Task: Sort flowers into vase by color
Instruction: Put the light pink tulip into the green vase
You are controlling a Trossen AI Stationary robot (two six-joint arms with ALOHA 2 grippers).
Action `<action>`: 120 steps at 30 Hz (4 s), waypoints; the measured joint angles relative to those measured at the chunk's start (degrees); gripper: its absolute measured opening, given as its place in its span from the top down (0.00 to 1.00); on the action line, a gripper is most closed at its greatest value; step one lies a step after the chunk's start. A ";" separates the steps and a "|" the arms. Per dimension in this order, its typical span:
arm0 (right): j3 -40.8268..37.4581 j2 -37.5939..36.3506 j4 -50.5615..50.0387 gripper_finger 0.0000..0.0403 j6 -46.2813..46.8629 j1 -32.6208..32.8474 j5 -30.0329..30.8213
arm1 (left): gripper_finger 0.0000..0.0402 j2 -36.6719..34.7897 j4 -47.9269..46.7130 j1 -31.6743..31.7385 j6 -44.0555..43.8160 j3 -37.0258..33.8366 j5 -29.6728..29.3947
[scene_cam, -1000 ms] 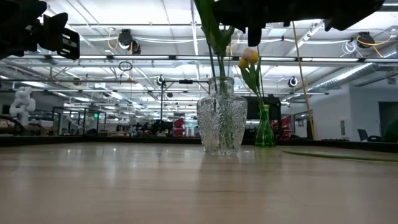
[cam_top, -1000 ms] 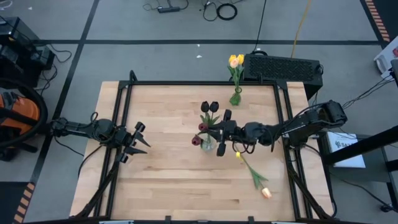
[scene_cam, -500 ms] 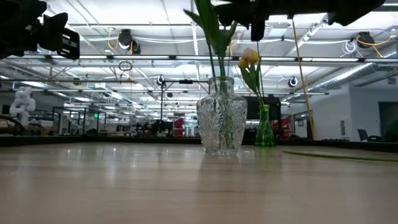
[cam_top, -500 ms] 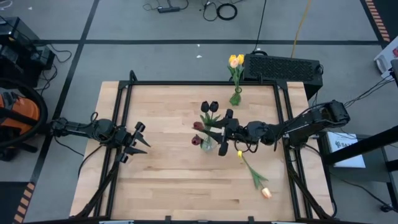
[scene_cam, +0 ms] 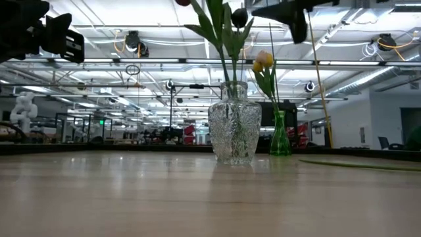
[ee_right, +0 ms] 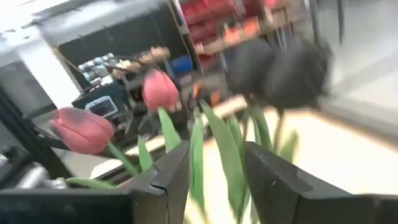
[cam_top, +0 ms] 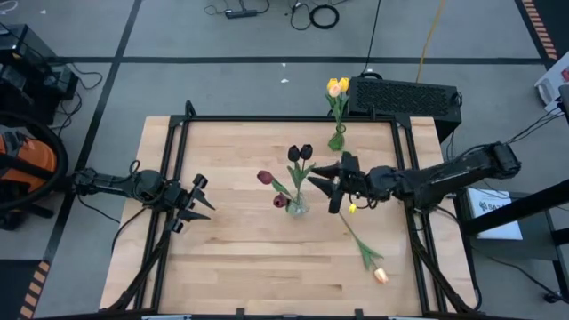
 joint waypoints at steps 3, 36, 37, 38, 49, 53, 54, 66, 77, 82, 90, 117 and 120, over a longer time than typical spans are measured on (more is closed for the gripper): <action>3.10 -2.56 -15.55 0.67 15.87 0.33 -0.57 | 0.64 -0.02 0.00 0.00 0.00 0.00 0.00; 10.88 12.87 -74.29 0.88 75.11 13.19 -36.72 | 0.64 -0.01 0.00 0.00 0.00 0.00 0.02; 10.88 12.89 -74.07 0.86 74.44 13.35 -36.73 | 0.64 -0.02 -0.02 0.00 0.00 -0.02 0.00; 10.88 12.89 -73.85 0.85 73.89 13.44 -36.78 | 0.64 -0.02 -0.01 0.00 0.00 0.00 0.00; 10.88 12.89 -73.30 0.61 38.76 15.55 -38.37 | 0.64 -0.02 0.00 0.00 0.00 -0.01 0.00; 10.88 12.89 -73.38 0.57 18.54 15.95 -38.30 | 0.64 0.00 -0.01 0.00 0.00 -0.02 0.01; 10.88 12.89 -73.40 0.57 13.11 15.95 -38.30 | 0.64 0.00 0.00 0.00 0.00 0.00 0.00; 10.88 12.89 -76.24 0.54 -24.26 15.92 -35.93 | 0.64 -0.02 0.00 0.00 0.00 -0.02 0.02; 10.85 12.89 -79.26 0.42 -51.67 18.08 -25.87 | 0.64 -0.01 0.00 0.00 0.00 -0.02 0.02; 10.85 12.91 -79.48 0.42 -63.69 21.32 -26.00 | 0.64 0.00 0.00 0.00 0.00 -0.01 0.01; 8.51 12.91 -77.32 0.45 -81.76 24.76 -26.00 | 0.64 -0.01 -0.01 0.00 0.00 -0.01 0.01; -5.78 12.84 -56.14 0.47 -89.27 26.81 -27.34 | 0.64 -0.02 0.00 0.00 0.00 -0.02 0.01; -4.89 12.95 -56.01 0.47 -89.18 26.81 -27.13 | 0.64 -0.02 0.02 0.00 0.00 -0.02 0.02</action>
